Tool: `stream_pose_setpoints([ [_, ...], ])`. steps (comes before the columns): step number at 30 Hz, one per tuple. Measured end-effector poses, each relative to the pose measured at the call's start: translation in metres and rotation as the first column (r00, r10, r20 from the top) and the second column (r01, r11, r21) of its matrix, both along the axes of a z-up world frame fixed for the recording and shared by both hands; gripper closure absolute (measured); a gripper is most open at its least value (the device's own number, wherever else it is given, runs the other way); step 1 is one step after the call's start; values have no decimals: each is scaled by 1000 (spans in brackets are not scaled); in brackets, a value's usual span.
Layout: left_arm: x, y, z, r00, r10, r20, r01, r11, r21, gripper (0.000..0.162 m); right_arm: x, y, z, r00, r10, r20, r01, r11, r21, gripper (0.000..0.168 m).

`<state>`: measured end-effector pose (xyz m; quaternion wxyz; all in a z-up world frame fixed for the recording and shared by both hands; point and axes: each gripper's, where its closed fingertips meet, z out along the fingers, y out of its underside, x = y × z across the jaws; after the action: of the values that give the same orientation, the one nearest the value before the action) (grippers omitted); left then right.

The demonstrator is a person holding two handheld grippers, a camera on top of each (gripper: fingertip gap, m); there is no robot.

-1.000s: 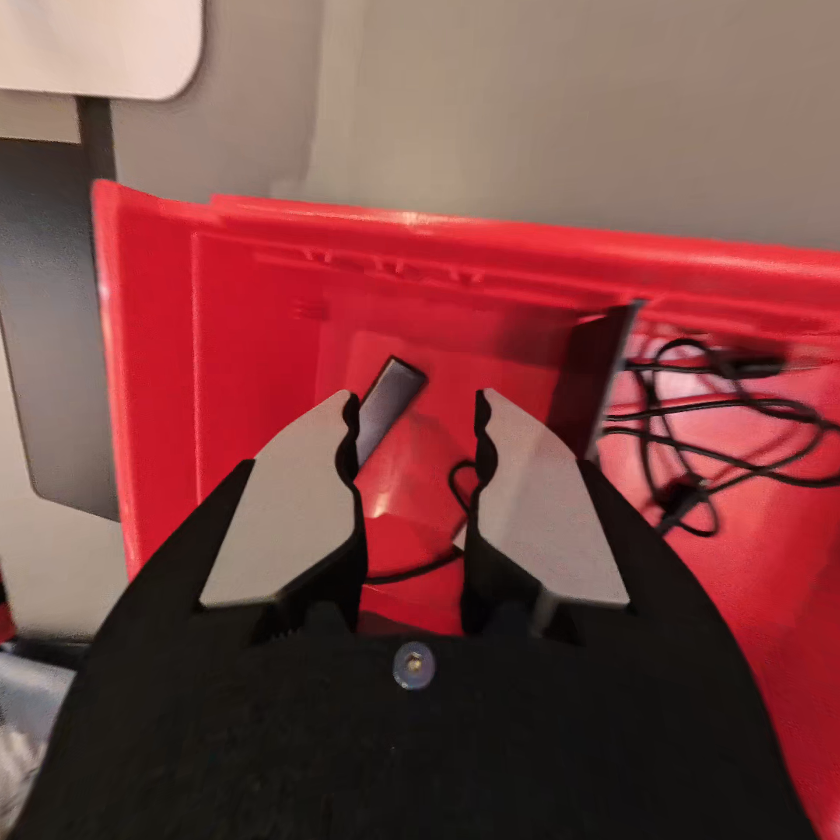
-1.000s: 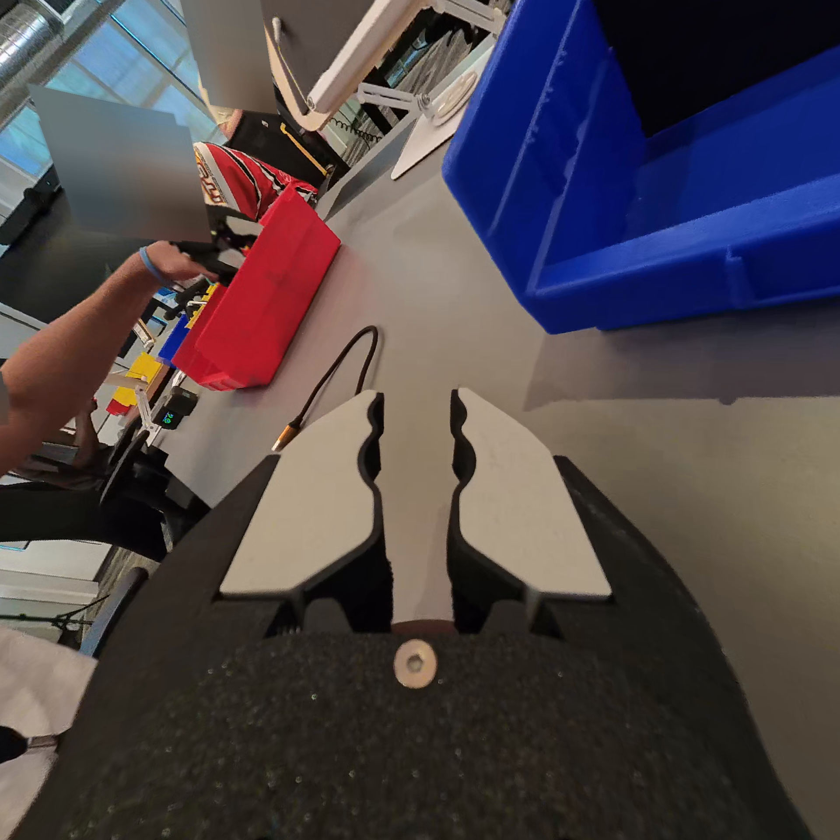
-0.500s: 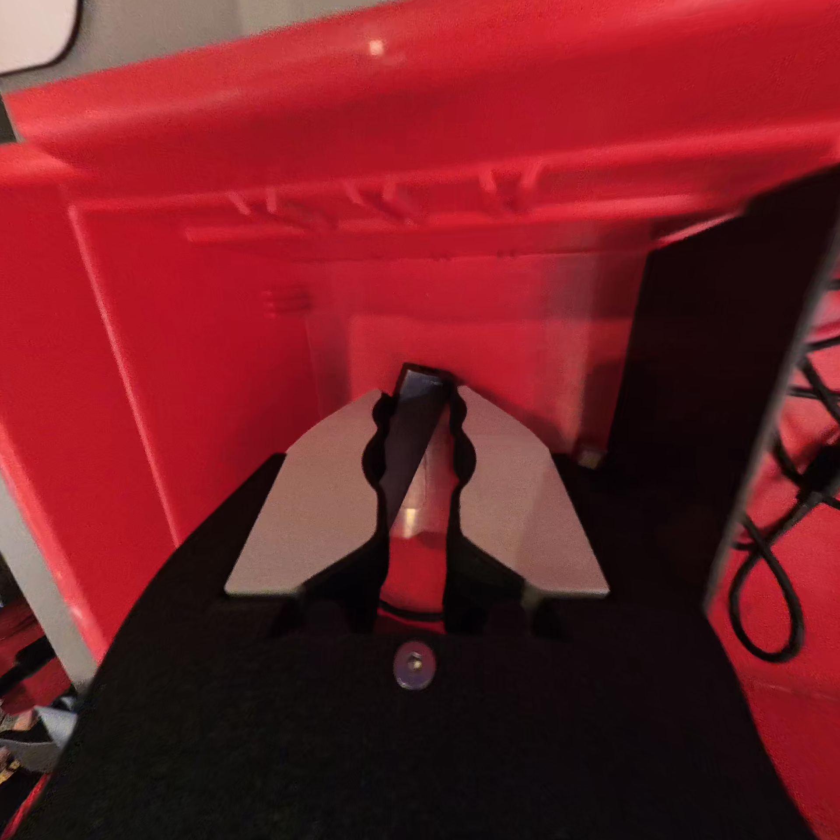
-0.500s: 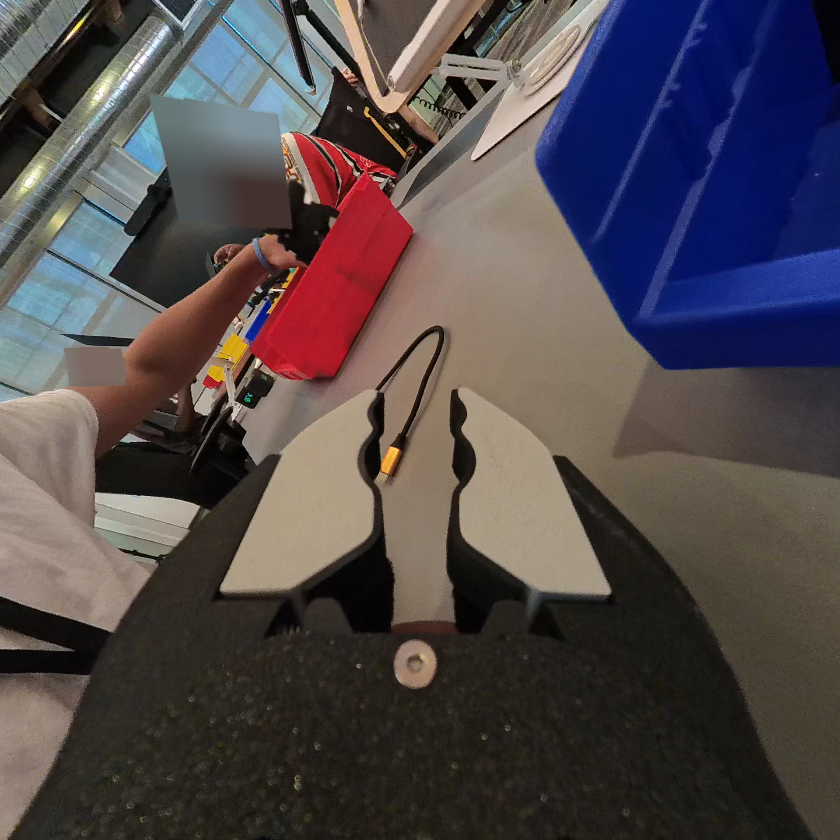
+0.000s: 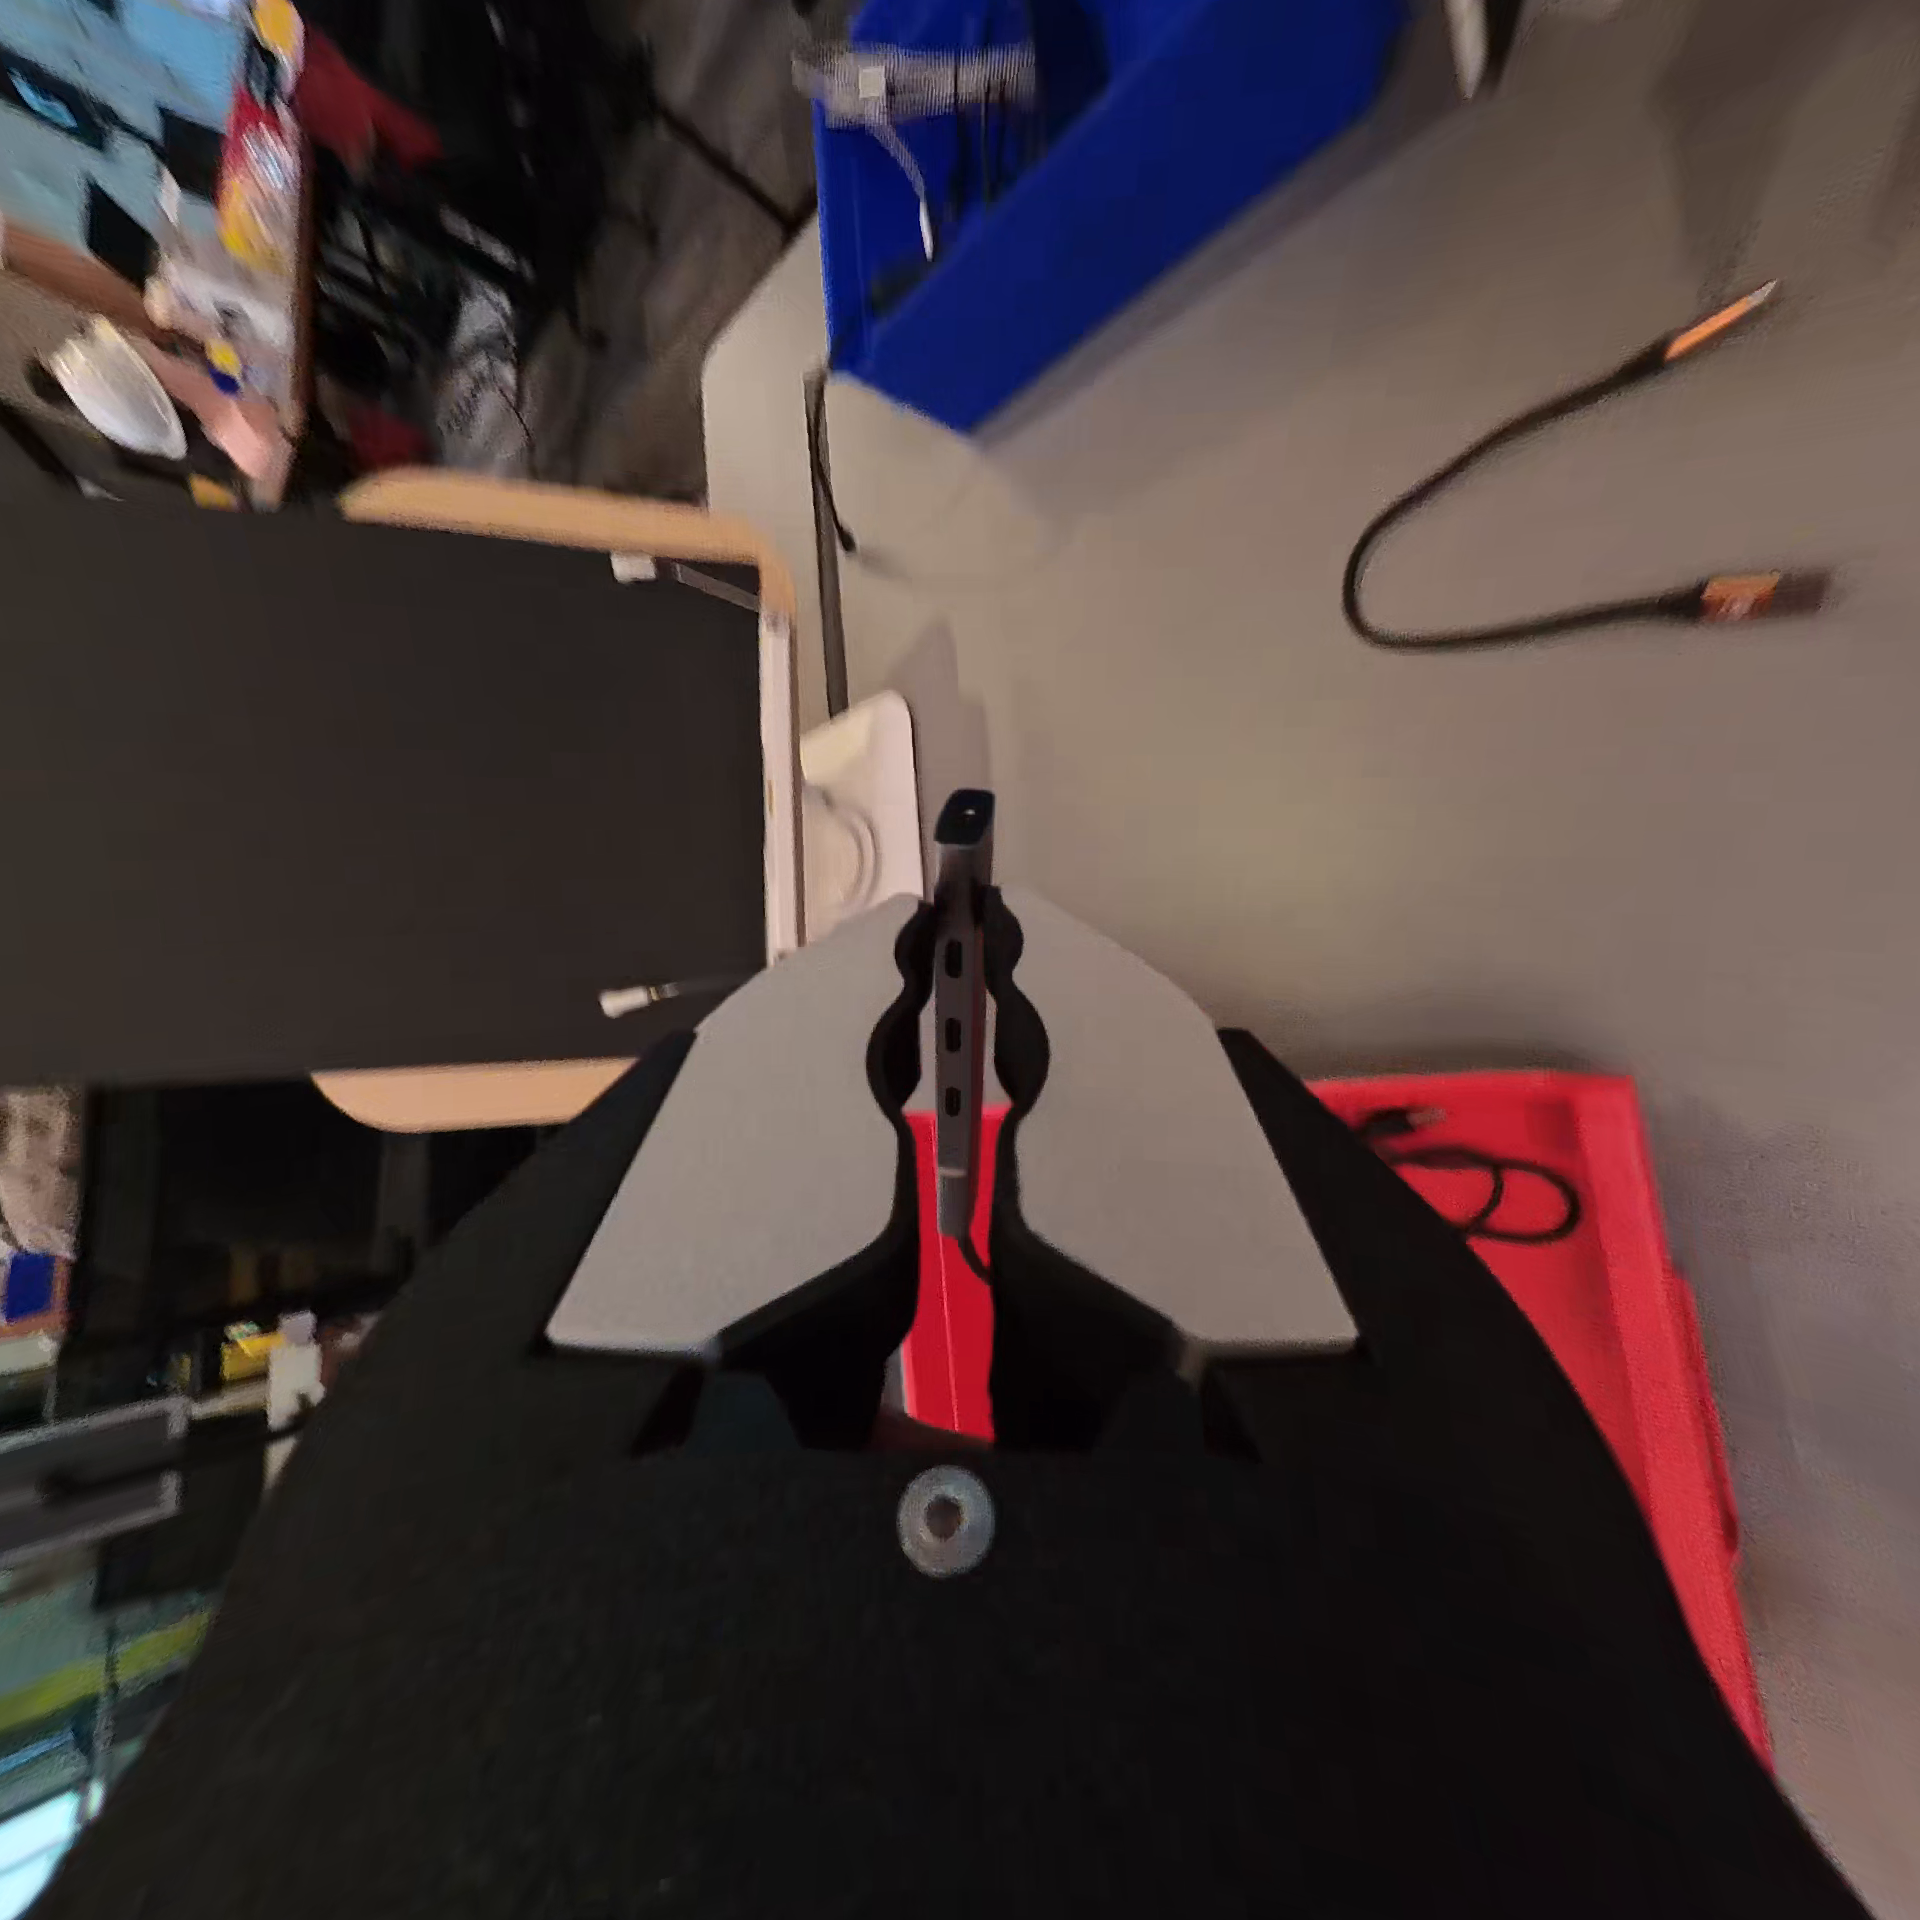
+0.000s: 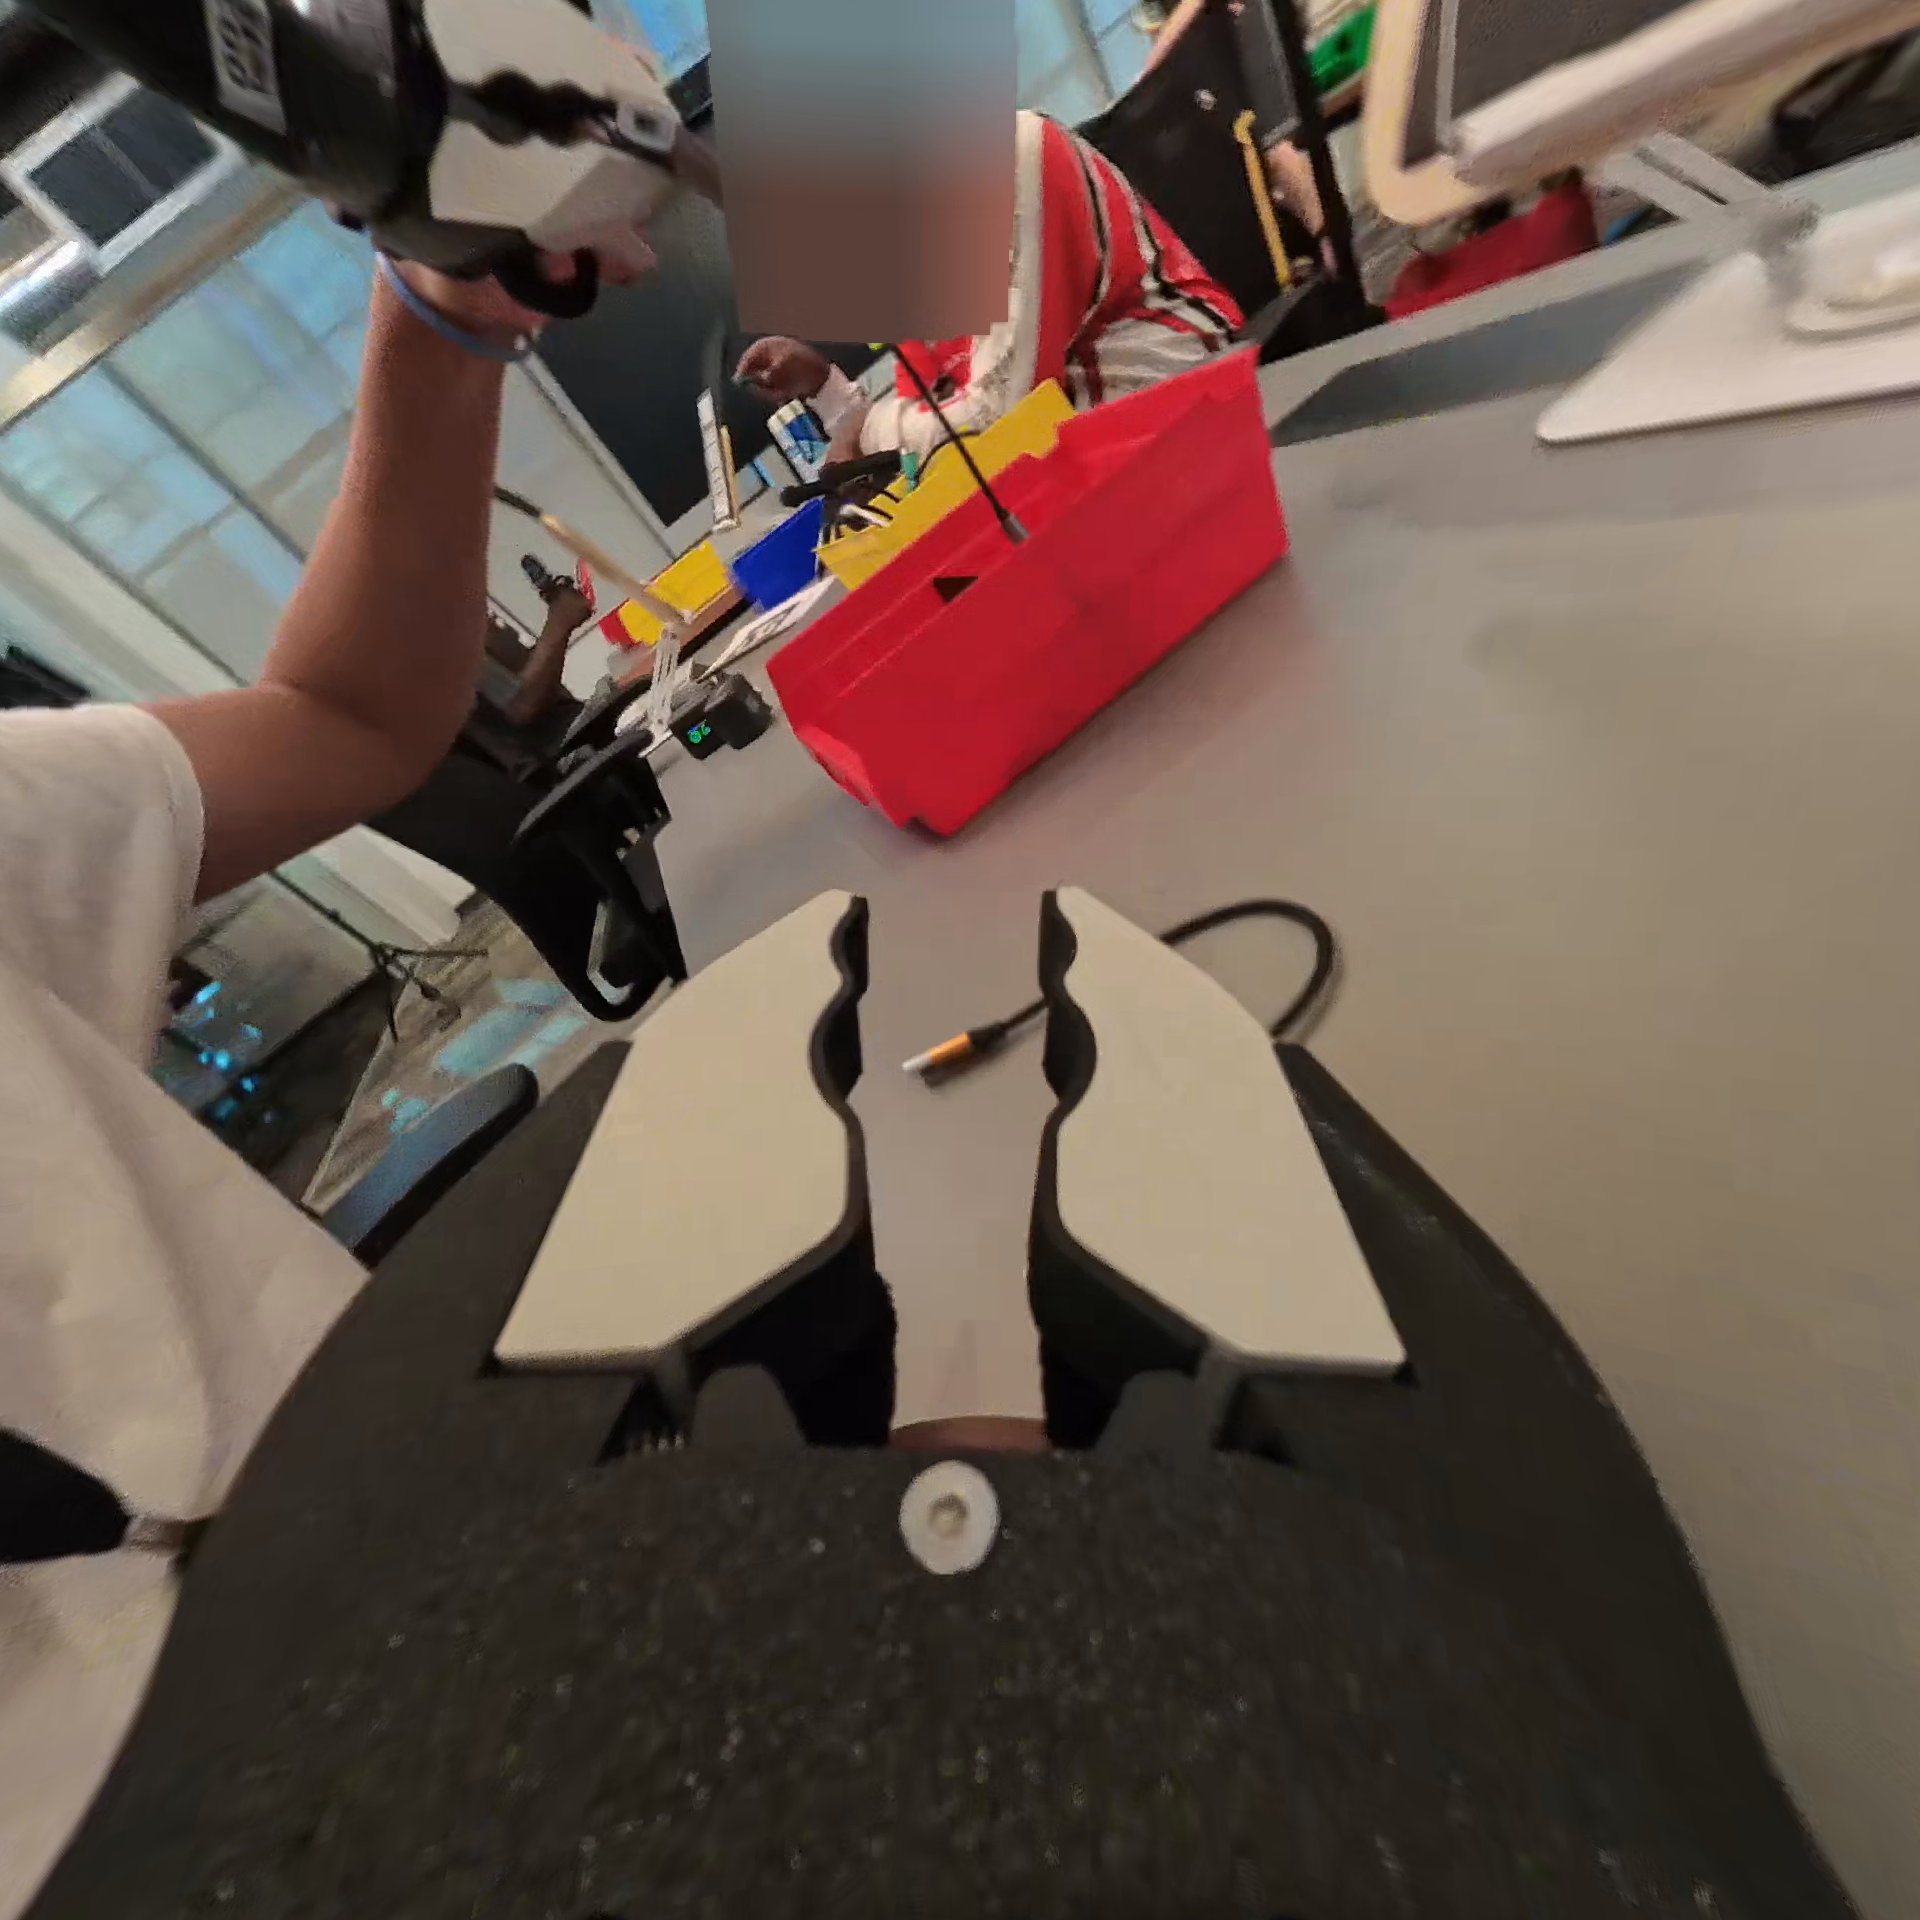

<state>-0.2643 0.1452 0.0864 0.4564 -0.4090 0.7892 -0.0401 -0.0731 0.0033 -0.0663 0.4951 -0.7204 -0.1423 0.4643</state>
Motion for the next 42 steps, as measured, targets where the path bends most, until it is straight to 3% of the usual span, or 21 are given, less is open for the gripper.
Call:
stream_pose_setpoints([
  [7, 56, -77, 30, 979, -91, 181, 63, 986, 155, 154, -57, 3, 47, 990, 102, 98, -120, 973, 199, 138],
  [11, 81, -136, 44, 936, -152, 318, 122, 986, 114, 154, -66, -10, 89, 989, 114, 96, -140, 933, 332, 138],
  [15, 100, -187, 8, 920, -173, 353, 209, 976, -66, 154, -64, -36, 109, 990, 133, 50, -142, 900, 412, 137],
  [21, 118, -210, -73, 928, -94, 361, 206, 937, -283, 154, -71, -70, 89, 956, 147, 254, -260, 827, 499, 140],
  [25, 122, -214, -105, 946, -71, 317, 180, 926, -331, 154, -75, -75, 63, 901, 131, 414, -334, 819, 468, 159],
  [30, 120, -214, -117, 946, -45, 320, 169, 913, -372, 154, -75, -69, 44, 831, 96, 548, -373, 827, 421, 152],
  [36, 116, -215, -123, 947, -48, 318, 174, 907, -383, 154, -78, -69, 25, 742, 76, 667, -437, 809, 394, 160],
  [42, 112, -222, -123, 936, -47, 349, 216, 859, -464, 149, -86, -79, 35, 805, 125, 580, -457, 754, 472, 160],
])
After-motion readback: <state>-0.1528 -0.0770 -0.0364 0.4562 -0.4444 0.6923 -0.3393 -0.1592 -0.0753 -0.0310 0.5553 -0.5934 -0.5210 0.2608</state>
